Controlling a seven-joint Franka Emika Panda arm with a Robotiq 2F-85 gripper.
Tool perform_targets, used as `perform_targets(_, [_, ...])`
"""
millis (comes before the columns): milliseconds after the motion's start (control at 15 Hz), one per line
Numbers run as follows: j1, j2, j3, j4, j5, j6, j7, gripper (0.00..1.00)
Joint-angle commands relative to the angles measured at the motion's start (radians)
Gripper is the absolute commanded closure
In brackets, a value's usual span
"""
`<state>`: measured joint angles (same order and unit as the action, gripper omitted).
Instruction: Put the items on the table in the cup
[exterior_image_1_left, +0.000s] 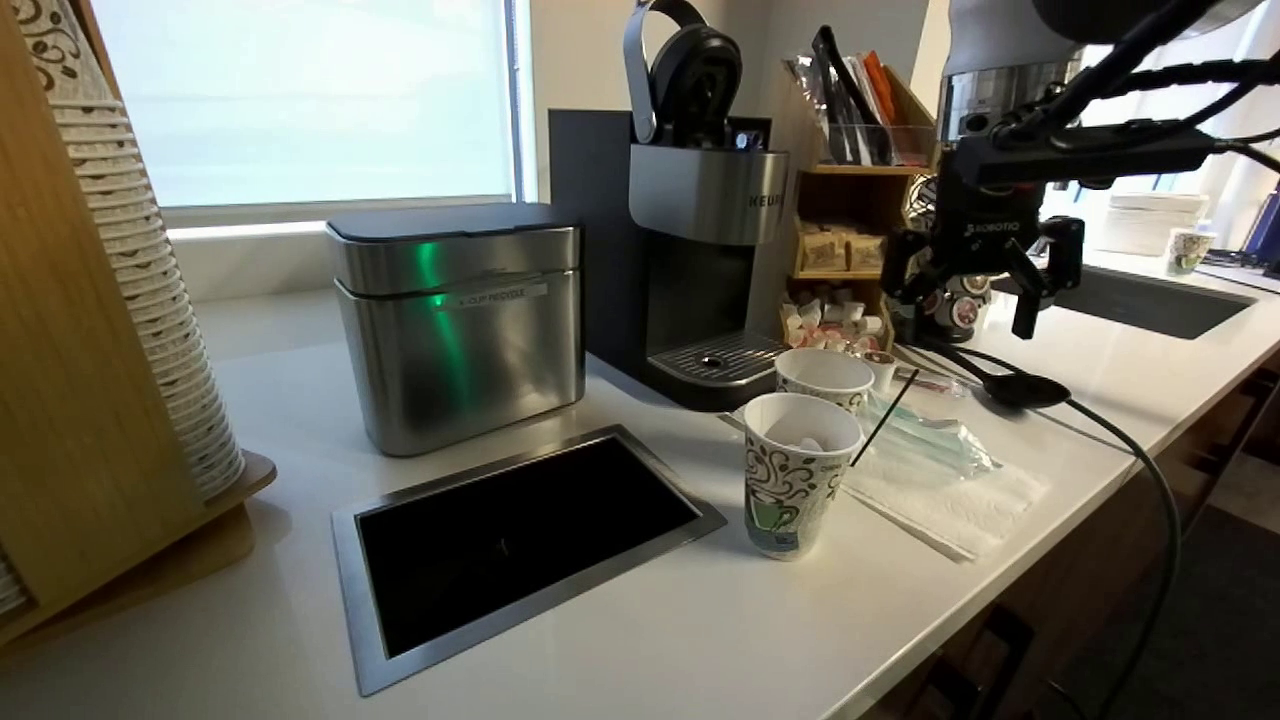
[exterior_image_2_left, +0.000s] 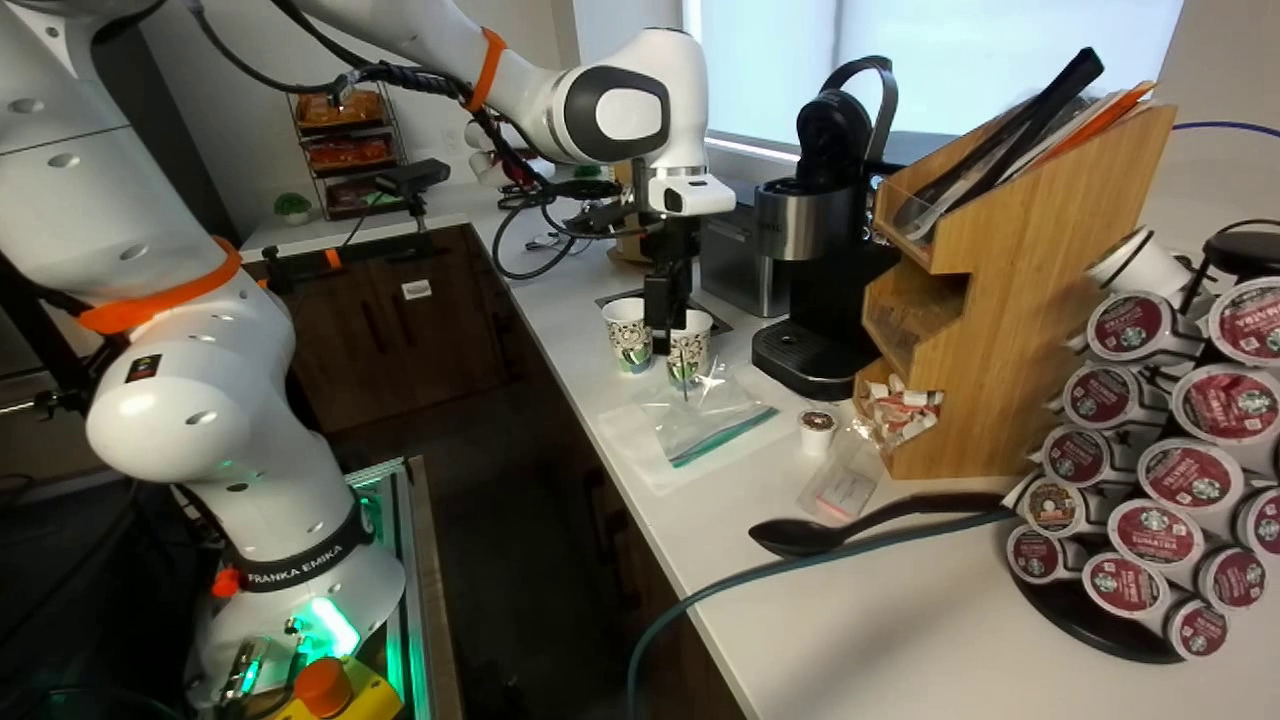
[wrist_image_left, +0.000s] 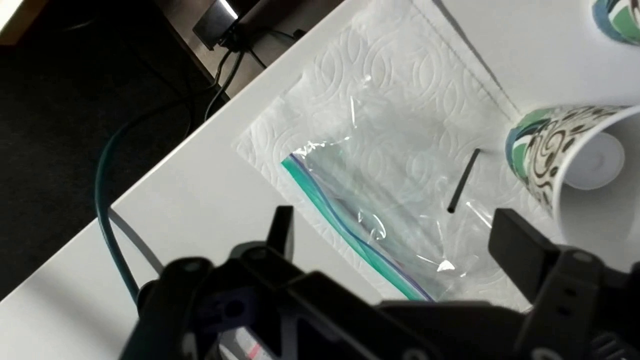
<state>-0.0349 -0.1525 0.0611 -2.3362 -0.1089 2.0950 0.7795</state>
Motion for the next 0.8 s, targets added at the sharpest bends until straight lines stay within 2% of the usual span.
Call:
perform_targets(0, [-0.012,-0.035,-0.029,-0.056,0.058,0.031,0.030,0.00])
perform_targets(133, [-0.016,-0.037,-0.034,-0.077,0.069,0.042,0.051,0.00])
perform_targets(200, [-0.013,-0.008,-0.031,-0.027,0.046,0.004,0.021,0.00])
perform_targets(400, [-0.014,-0.008,-0.033,-0.027,0.046,0.004,0.021,0.00])
perform_targets(733, [-0.004,0.010,-0.024,-0.048,0.065,0.076,0.041,0.00])
